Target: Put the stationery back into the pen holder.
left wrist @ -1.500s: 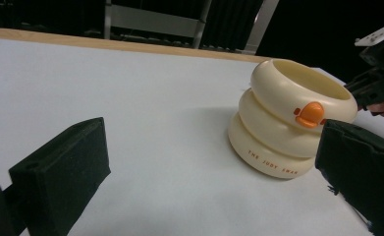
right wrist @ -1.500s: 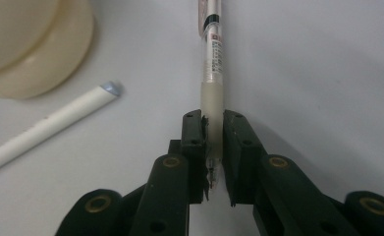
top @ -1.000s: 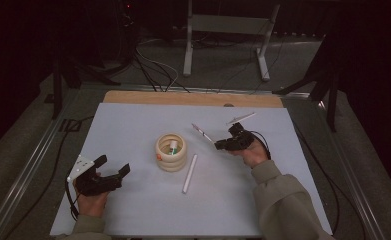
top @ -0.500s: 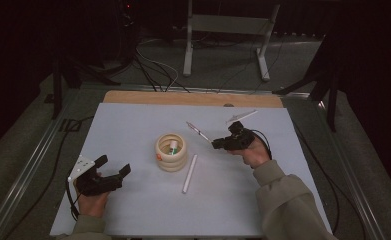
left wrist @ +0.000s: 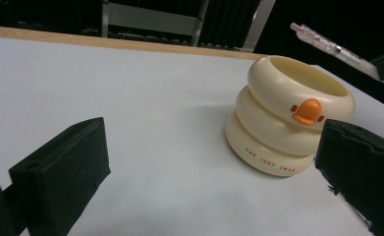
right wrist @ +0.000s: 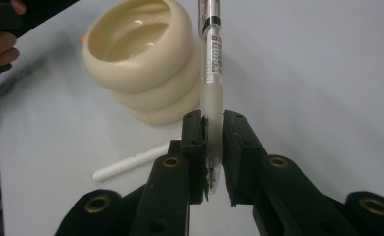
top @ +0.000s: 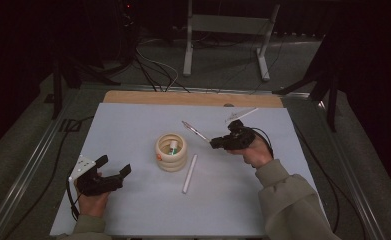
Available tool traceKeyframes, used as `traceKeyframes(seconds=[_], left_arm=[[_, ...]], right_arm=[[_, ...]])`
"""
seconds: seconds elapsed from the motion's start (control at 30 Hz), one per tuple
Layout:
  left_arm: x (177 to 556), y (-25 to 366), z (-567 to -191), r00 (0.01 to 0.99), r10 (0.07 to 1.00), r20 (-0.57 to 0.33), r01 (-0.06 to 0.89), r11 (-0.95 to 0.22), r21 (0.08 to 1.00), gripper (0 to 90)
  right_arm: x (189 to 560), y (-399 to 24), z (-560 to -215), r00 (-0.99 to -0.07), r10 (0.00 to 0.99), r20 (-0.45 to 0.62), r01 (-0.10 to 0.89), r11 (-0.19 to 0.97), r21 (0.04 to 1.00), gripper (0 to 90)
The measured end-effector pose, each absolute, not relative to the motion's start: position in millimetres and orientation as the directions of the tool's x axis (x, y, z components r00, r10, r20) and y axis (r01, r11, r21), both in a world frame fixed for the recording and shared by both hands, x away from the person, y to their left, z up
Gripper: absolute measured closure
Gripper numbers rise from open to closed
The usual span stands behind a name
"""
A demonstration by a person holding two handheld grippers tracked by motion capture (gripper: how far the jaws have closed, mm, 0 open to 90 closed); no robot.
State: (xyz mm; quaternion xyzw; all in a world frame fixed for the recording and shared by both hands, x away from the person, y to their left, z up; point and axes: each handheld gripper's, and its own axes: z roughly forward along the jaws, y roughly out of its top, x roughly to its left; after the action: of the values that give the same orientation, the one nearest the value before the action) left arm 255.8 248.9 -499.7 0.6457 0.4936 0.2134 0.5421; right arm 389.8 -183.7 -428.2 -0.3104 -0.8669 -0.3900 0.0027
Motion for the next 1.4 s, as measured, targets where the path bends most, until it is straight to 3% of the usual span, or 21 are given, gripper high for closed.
traceKeyframes(seconds=[1.4], left_arm=[[256,249,-500,0.426,0.866,-0.262,0.411,0.072,0.909,0.2]], right_arm=[[378,-133,-392,-0.877,0.434,0.205,0.446,0.576,0.685,80.4]])
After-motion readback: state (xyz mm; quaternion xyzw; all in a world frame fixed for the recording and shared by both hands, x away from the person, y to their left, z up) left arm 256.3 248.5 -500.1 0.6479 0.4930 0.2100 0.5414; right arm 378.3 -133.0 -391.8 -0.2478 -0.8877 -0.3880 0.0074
